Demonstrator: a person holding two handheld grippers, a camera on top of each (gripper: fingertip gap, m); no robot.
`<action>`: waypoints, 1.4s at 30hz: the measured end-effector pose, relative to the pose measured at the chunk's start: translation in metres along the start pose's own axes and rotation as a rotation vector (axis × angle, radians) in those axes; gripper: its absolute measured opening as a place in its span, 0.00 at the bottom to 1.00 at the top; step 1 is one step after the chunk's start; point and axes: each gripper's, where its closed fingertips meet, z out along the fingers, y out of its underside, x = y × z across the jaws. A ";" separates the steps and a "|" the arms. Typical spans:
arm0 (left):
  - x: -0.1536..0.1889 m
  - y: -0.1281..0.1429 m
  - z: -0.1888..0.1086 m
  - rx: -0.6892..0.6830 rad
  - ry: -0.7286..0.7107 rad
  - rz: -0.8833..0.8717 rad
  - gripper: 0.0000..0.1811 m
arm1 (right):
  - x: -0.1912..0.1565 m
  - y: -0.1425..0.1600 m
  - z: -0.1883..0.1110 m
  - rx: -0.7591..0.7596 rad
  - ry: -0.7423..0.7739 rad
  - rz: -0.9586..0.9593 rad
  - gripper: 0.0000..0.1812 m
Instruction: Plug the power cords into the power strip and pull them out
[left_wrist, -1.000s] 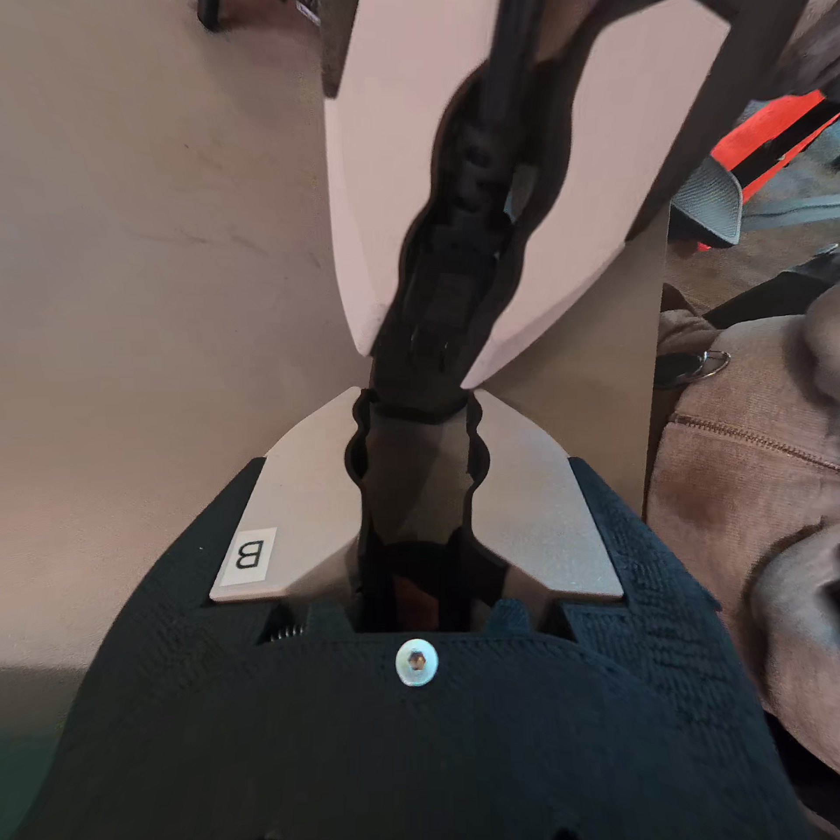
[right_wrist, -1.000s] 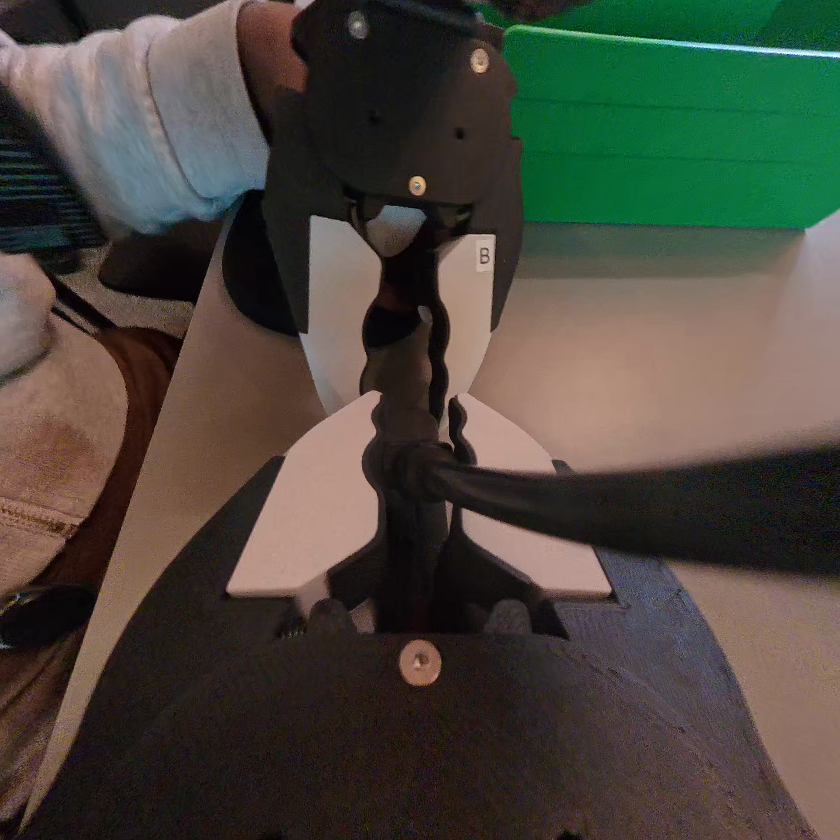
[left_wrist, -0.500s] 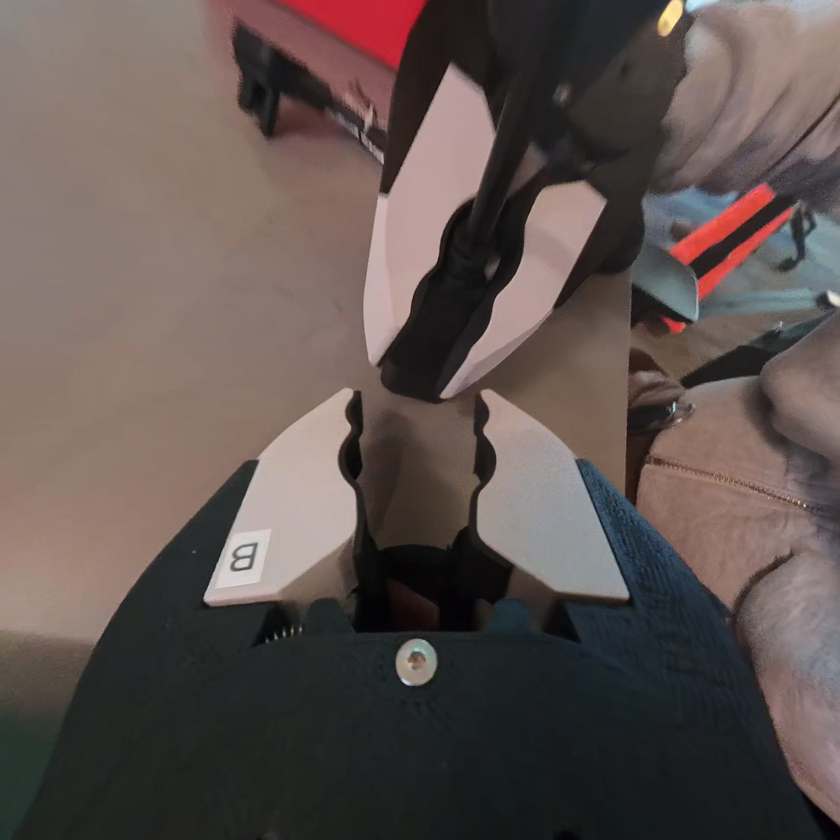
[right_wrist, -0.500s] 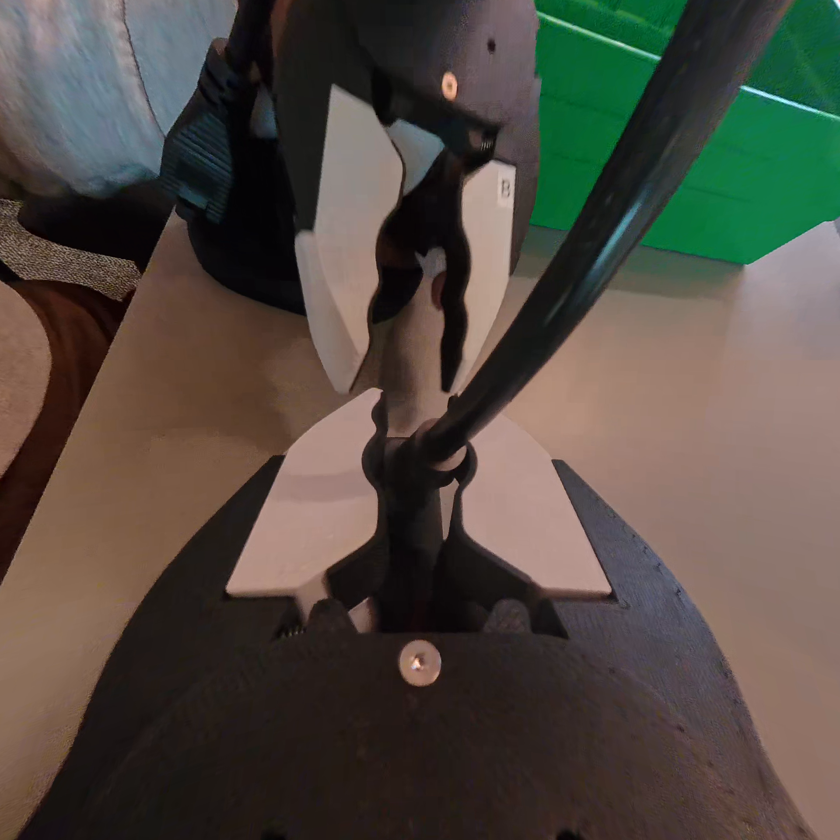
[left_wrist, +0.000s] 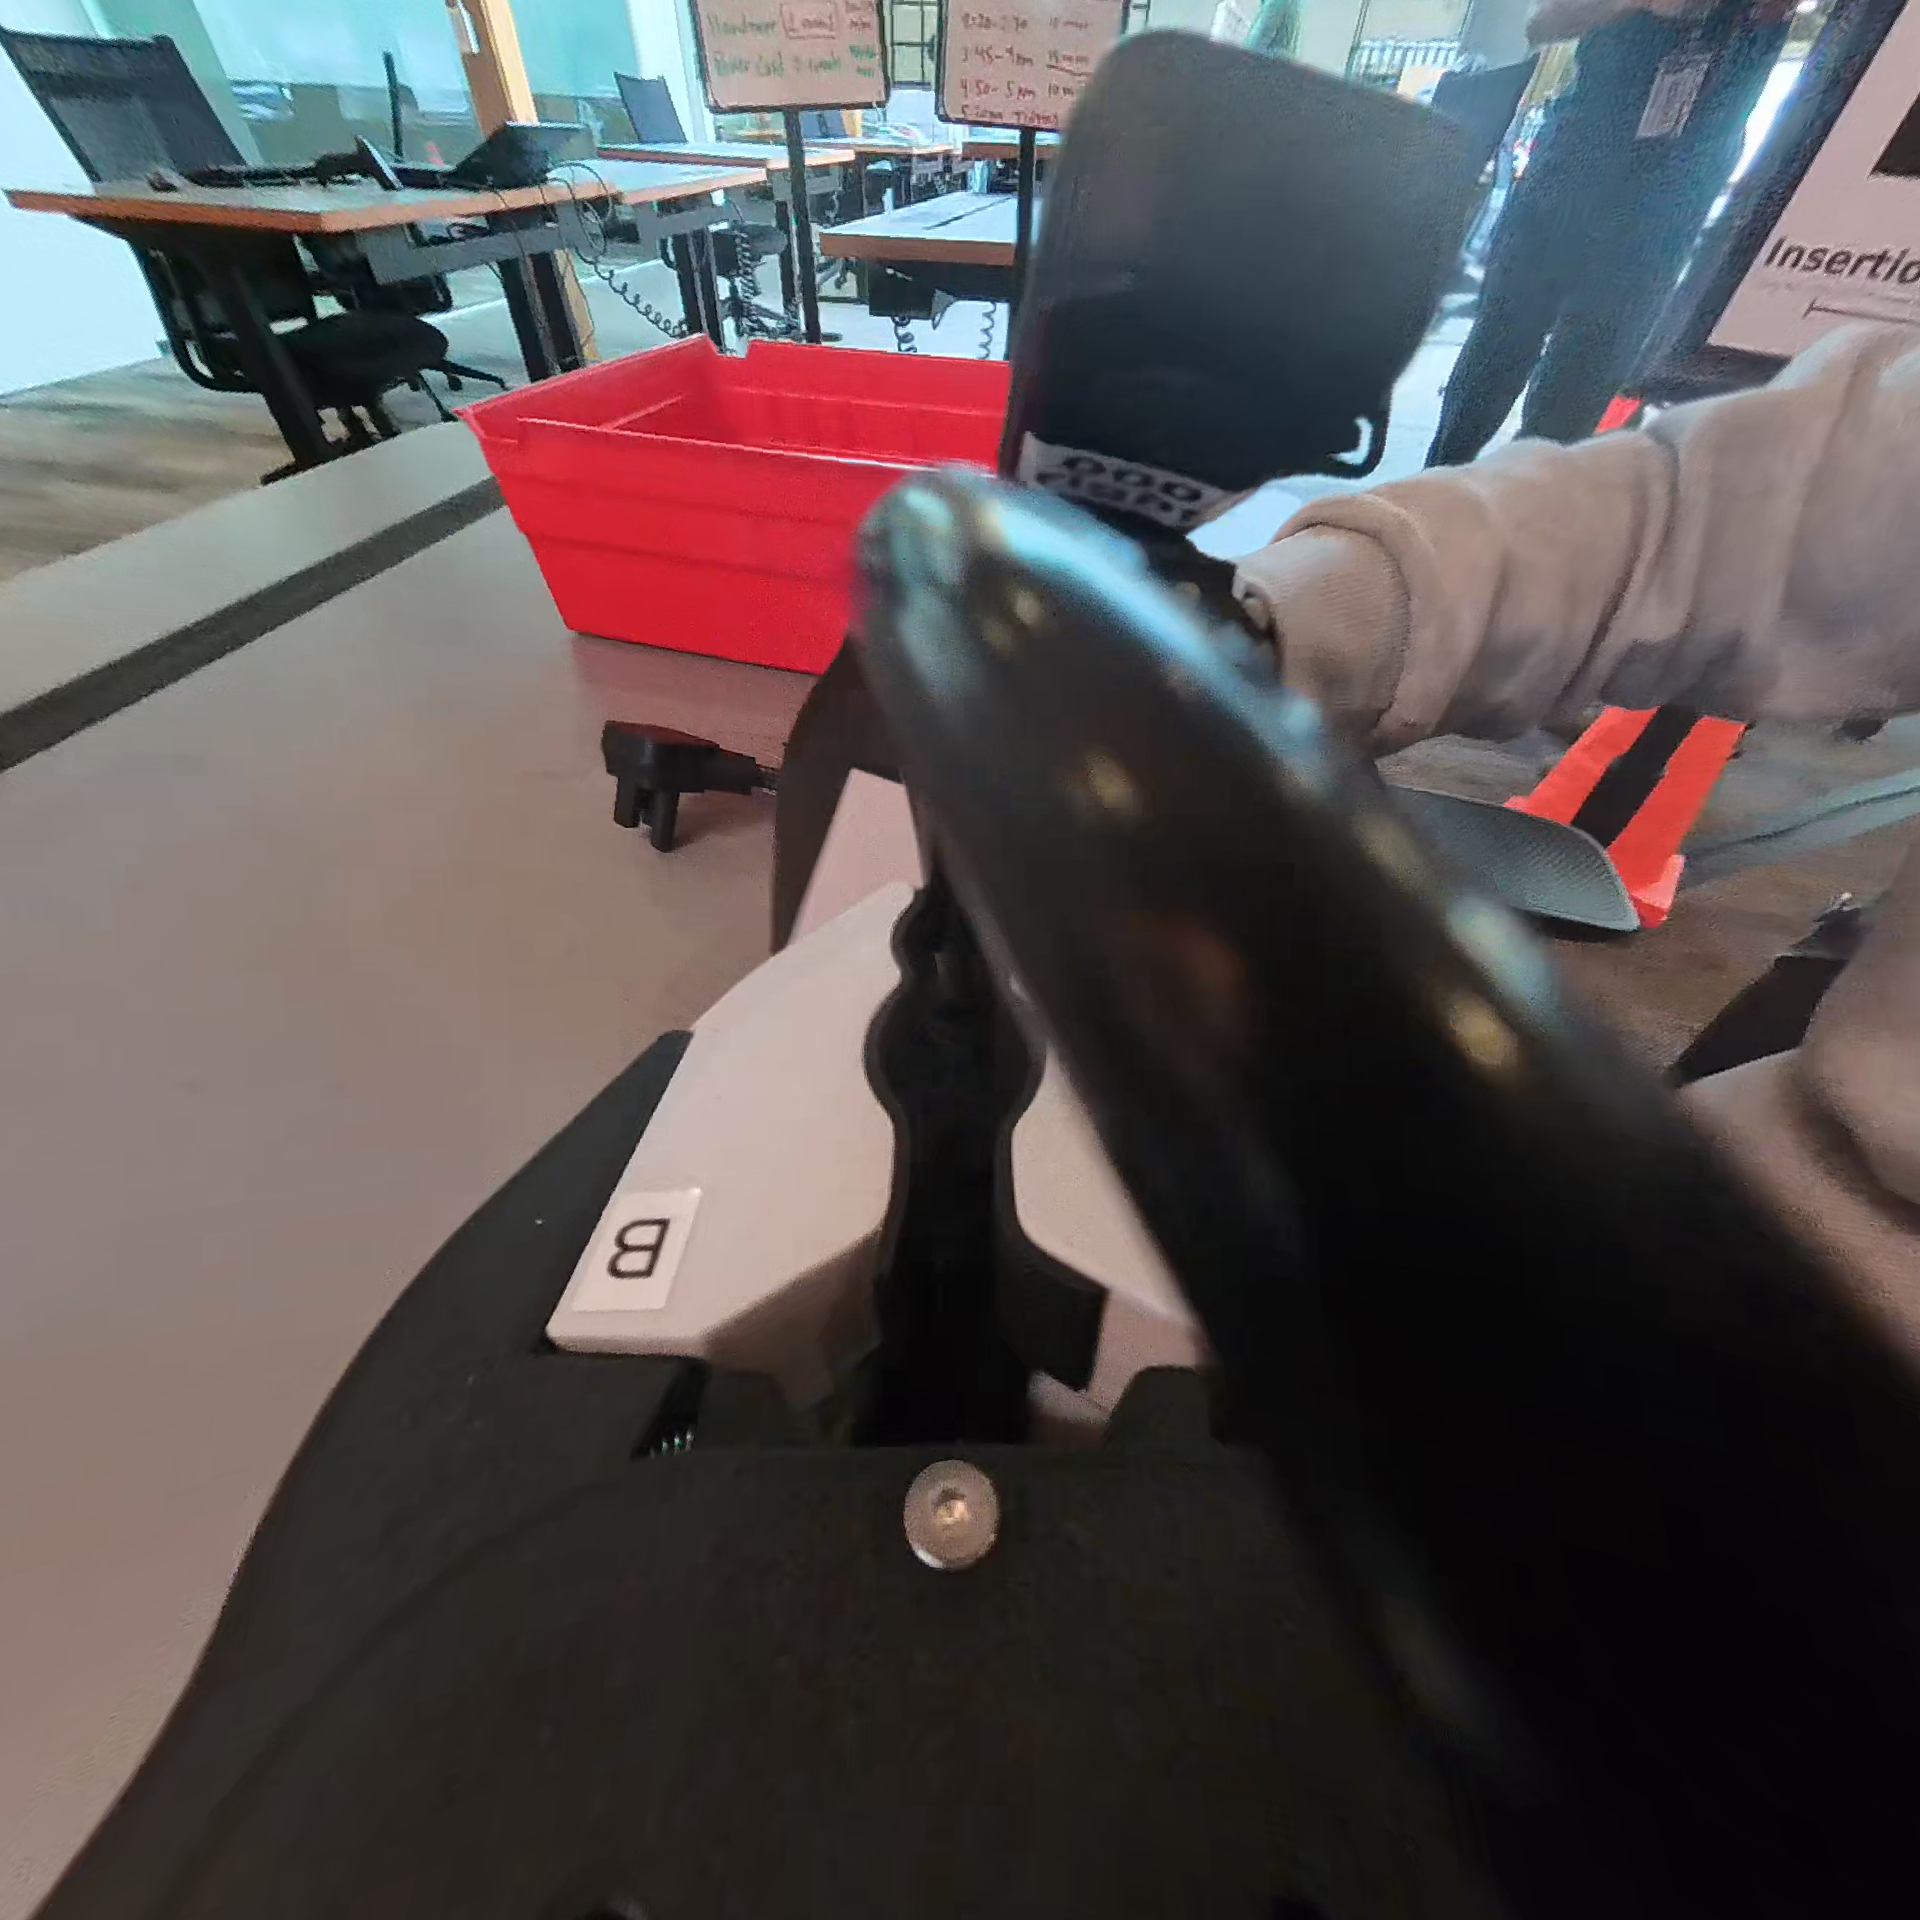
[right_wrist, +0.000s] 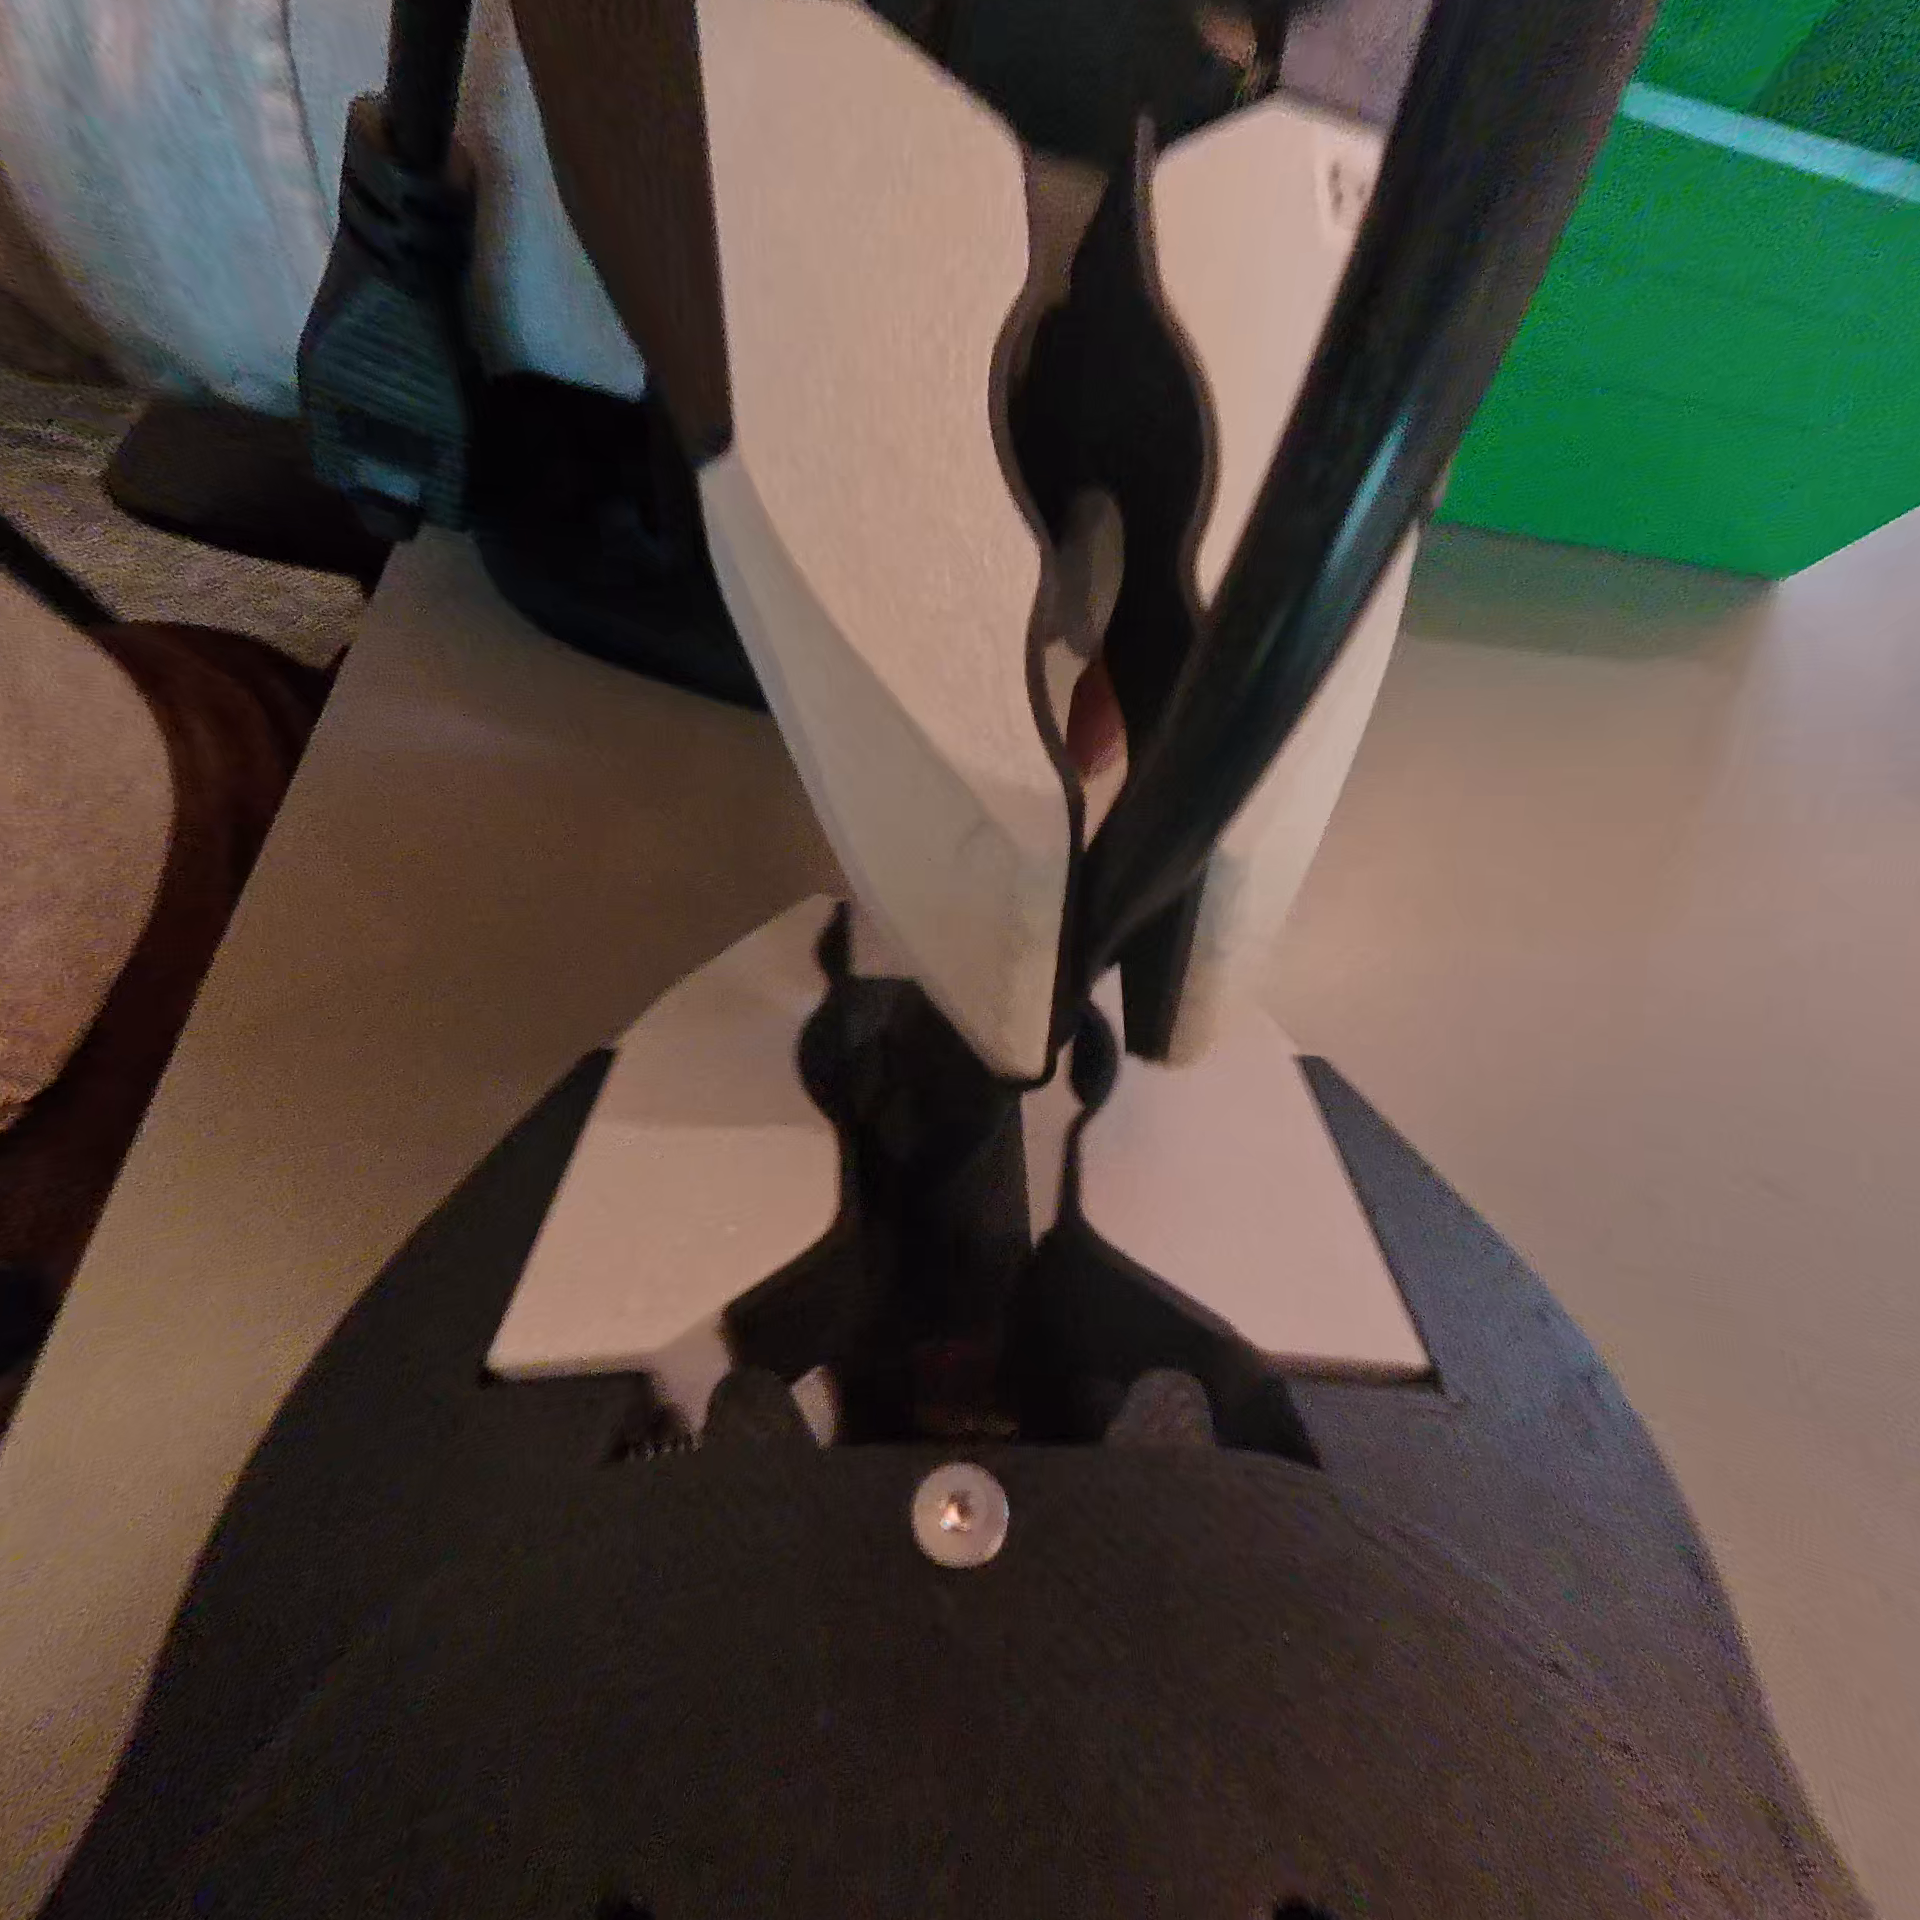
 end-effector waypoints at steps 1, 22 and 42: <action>0.000 0.001 -0.002 0.001 0.005 -0.006 0.06 | 0.001 0.005 -0.003 -0.018 -0.005 0.045 0.33; 0.003 0.014 -0.005 -0.016 0.053 -0.004 0.05 | 0.000 -0.006 -0.031 0.112 0.042 0.081 0.14; 0.011 0.016 0.004 -0.174 0.100 -0.037 0.06 | -0.009 0.052 -0.055 -0.178 -0.071 0.195 0.34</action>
